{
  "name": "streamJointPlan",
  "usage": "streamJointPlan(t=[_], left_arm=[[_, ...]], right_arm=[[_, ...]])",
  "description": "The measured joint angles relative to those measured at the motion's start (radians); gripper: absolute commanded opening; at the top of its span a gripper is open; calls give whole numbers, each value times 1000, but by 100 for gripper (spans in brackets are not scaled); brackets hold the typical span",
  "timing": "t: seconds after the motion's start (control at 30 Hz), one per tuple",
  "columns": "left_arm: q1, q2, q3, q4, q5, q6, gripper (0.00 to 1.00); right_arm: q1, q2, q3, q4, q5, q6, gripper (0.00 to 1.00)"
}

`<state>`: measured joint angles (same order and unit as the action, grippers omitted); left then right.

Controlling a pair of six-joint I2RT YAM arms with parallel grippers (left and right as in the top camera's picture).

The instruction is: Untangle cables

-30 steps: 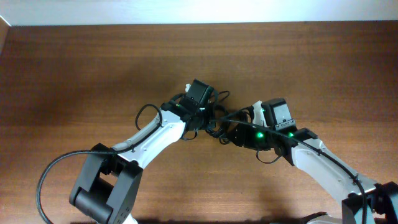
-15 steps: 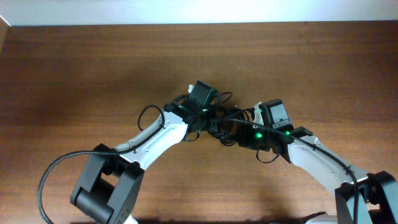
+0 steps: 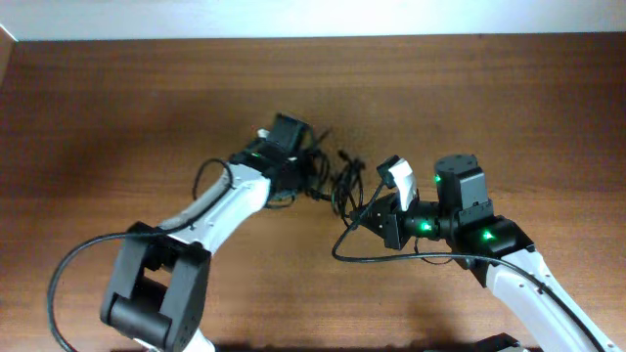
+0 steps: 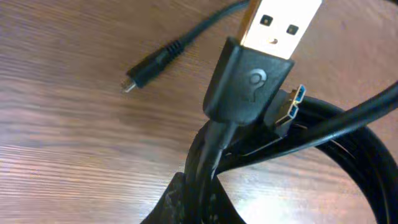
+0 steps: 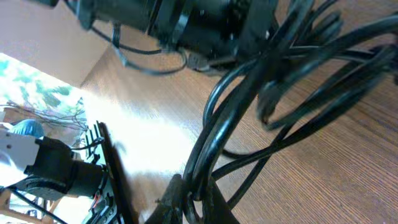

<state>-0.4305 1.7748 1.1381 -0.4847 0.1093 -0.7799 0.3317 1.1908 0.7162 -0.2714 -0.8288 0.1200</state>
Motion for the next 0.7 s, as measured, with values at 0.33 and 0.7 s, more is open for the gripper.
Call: streamJointPlan(t=[0.33,0.7], left_arm=[[210,0,0,-80,130,104,0],[257,0,0,-182,53,183,0]], right_arm=[[1,-1,0,-38,195,183,4],[4,-3,0,-139,512,503,100]])
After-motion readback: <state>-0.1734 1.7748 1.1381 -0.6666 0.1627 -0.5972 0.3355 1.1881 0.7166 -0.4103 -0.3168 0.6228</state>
